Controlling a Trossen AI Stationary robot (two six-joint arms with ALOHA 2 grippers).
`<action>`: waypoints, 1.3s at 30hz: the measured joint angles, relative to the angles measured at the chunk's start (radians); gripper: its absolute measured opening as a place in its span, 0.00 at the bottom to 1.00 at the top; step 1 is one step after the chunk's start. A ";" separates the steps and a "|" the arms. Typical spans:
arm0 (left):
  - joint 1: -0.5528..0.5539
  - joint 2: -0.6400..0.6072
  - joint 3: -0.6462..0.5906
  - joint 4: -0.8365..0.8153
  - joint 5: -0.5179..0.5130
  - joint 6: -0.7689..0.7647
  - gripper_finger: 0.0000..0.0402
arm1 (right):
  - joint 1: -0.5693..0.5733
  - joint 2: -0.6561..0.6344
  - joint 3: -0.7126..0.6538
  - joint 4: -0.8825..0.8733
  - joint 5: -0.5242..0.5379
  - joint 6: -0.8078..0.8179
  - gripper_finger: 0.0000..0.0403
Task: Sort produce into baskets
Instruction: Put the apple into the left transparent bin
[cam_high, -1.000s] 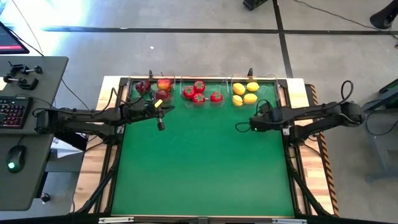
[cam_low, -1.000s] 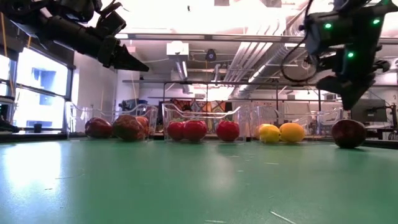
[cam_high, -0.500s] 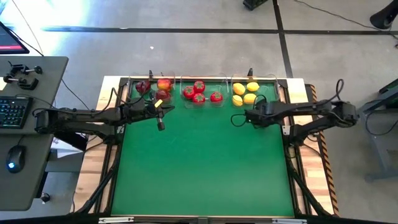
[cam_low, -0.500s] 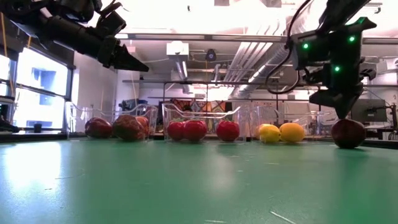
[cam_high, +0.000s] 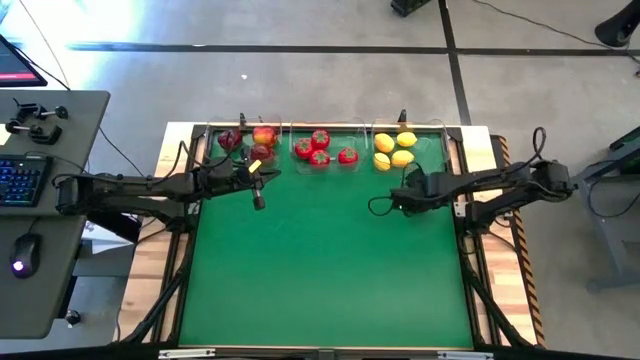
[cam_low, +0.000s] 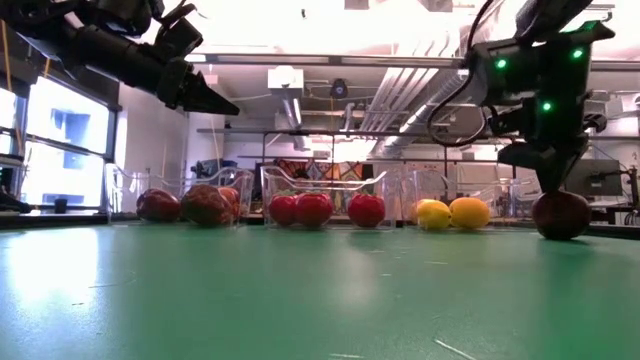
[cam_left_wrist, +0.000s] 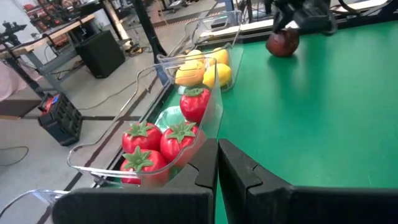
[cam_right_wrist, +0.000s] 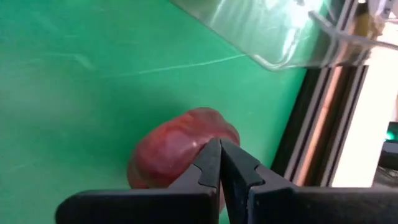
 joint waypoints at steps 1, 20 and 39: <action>0.000 0.000 0.000 0.000 0.000 0.000 0.00 | 0.024 0.000 0.000 0.000 -0.002 0.022 0.00; 0.000 0.000 0.000 0.001 0.000 -0.006 0.00 | 0.394 0.001 0.032 0.365 -0.055 0.049 0.00; 0.000 0.000 0.000 -0.003 0.000 -0.008 0.00 | 0.479 0.001 0.304 -0.042 -0.506 0.150 0.52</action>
